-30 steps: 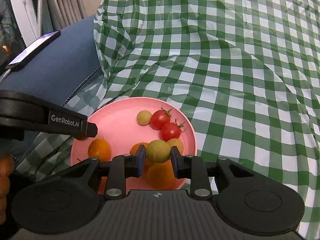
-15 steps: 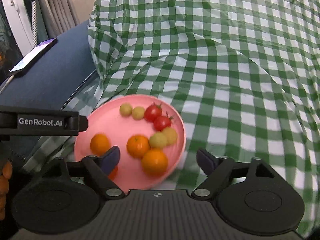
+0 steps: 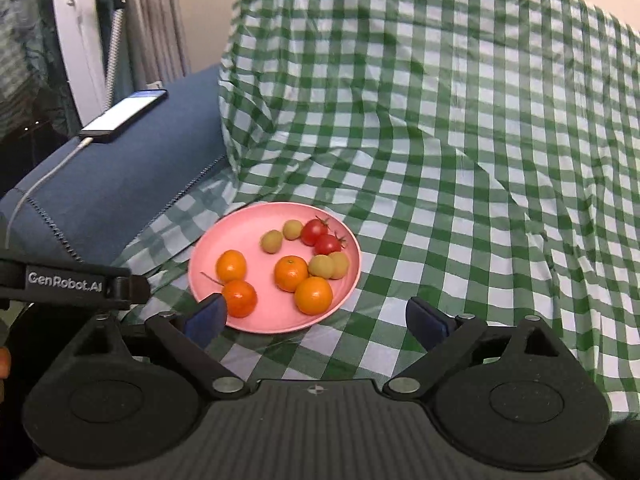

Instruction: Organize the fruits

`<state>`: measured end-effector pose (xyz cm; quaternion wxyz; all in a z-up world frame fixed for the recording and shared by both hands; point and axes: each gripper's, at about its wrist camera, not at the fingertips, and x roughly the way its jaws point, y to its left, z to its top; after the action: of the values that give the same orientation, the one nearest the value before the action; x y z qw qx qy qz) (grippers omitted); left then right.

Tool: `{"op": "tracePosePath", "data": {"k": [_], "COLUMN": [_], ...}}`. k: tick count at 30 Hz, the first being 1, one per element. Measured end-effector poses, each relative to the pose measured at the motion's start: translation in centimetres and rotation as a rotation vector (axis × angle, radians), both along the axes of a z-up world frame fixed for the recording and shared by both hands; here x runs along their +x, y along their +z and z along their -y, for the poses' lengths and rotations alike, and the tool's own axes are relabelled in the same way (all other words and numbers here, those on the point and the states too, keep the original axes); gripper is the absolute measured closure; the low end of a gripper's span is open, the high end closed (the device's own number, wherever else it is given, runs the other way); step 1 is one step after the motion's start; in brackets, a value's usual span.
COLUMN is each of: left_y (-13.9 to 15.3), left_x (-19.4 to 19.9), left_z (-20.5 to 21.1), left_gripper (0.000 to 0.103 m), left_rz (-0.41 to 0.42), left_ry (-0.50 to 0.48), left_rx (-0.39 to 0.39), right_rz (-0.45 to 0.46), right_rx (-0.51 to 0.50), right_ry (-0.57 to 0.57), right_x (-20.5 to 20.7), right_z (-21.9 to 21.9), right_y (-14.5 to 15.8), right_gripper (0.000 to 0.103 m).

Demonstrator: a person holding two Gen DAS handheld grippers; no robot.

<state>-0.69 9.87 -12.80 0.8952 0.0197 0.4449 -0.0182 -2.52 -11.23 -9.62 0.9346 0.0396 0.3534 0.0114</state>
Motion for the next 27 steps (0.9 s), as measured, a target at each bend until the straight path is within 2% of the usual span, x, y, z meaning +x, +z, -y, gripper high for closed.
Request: {"op": "tracePosePath", "data": {"k": [10,17,27], "left_y": [1.7,2.1,2.2], "left_x": [-3.0,-3.9,-4.2], "left_z": [1.1,1.9,2.1], "left_gripper": [0.0,0.0,0.0], "left_rz": [0.05,0.066,0.071], "left_ry": [-0.029,-0.053,-0.07], "left_rx": [0.042,0.104,0.119], "right_rz": [0.054,0.069,0.078], "right_rx": [-0.019,-0.018,-0.023], "right_ry": [-0.025,-0.032,-0.031], "right_x": [-3.0,-4.1,-4.5], "right_z": [0.1,0.1,-0.1], "right_y": [1.4,1.8,2.1], "right_gripper": [0.007,0.007,0.007]}}
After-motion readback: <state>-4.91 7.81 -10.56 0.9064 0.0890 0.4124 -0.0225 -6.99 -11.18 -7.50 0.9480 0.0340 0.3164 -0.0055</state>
